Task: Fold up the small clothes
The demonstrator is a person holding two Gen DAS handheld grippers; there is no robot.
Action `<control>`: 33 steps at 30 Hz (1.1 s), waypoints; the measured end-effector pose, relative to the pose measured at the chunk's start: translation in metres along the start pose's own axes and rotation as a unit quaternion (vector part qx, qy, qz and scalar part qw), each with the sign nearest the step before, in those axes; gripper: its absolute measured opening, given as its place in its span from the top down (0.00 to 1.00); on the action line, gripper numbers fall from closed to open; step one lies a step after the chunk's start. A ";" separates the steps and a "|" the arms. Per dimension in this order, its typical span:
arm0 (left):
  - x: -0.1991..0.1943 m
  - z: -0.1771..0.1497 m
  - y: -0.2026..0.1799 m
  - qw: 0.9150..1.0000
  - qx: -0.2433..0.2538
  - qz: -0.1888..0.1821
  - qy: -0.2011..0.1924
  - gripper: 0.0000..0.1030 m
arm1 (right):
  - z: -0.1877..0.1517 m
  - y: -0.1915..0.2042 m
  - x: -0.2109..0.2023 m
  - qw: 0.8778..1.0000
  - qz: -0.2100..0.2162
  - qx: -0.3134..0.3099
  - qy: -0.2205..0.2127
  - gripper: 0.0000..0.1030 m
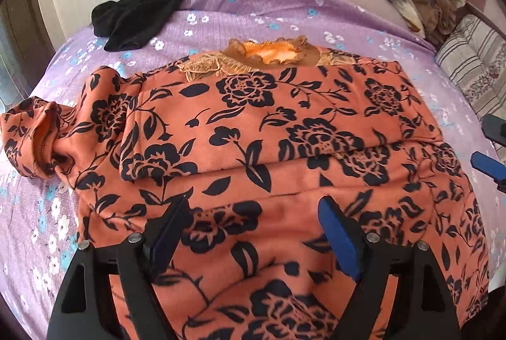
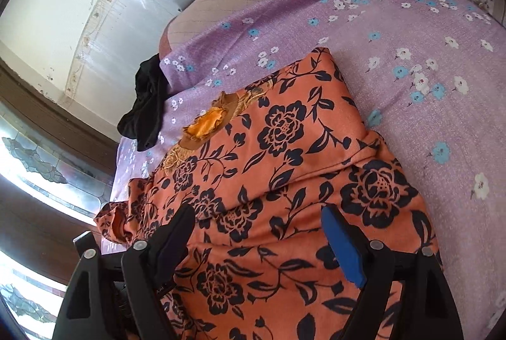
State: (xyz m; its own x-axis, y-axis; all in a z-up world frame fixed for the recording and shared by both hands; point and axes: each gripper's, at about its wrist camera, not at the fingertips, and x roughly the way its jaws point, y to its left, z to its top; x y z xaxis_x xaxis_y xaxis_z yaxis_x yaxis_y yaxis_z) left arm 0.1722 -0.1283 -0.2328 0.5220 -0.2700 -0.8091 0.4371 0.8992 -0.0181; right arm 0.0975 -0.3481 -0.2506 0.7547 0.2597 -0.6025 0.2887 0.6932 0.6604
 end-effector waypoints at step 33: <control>-0.076 -0.022 0.076 0.992 -0.099 0.062 -0.043 0.14 | -0.057 0.021 -0.009 0.995 -0.043 -0.085 -0.002 0.24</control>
State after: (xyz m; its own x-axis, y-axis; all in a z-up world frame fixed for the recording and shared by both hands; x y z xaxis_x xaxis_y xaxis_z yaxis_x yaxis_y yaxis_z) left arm 0.1500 -0.0315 -0.1858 0.6266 -0.1735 -0.7598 0.2180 0.9750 -0.0428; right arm 0.0631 -0.2977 -0.2570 0.7343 0.1915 -0.6512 0.2483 0.8171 0.5203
